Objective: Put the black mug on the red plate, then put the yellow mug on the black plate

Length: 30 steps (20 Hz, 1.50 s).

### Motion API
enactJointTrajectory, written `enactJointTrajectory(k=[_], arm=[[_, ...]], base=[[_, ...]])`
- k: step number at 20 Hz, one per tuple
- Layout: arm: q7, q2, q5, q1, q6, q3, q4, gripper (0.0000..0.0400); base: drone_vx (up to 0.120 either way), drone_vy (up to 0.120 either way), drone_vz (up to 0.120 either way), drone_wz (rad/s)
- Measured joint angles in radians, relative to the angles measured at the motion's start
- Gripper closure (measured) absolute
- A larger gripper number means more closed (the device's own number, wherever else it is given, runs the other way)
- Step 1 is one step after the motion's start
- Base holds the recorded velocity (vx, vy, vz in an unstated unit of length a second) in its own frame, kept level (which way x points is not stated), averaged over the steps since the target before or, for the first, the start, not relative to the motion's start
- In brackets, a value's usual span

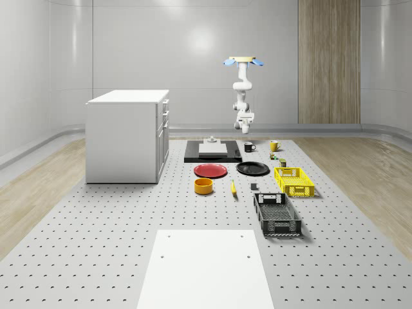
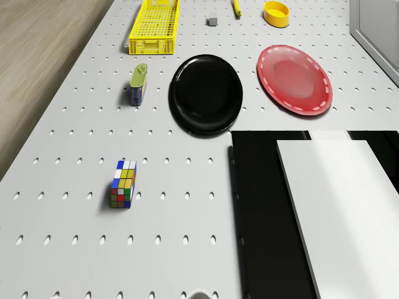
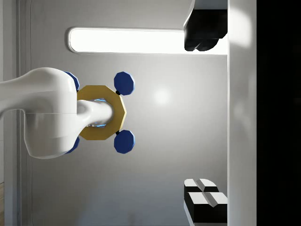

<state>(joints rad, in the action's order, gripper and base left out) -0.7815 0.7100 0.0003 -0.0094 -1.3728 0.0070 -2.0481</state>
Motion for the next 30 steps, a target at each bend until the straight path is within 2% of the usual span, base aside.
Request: enactJointTrajectory(k=[4, 10, 20, 25, 30], arm=[[0.000, 0.002, -0.003, -0.001, -0.003, 0.002, -0.002, 0.0000], [-0.002, 0.005, -0.013, -0.003, -0.008, 0.010, -0.005, 0.0000], [-0.011, 0.011, -0.087, -0.020, -0.016, 0.062, -0.013, 0.0000], [-0.027, 0.017, -0.206, -0.046, -0.022, 0.147, -0.030, 0.0000], [-0.067, 0.034, -0.466, -0.105, -0.034, 0.327, -0.098, 0.0000]], base=[[0.090, 0.000, 0.000, 0.000], [0.120, -0.120, 0.000, 0.000], [0.108, 0.000, 0.000, 0.000], [0.000, 0.000, 0.000, 0.000], [0.000, 0.000, -0.104, 0.000]])
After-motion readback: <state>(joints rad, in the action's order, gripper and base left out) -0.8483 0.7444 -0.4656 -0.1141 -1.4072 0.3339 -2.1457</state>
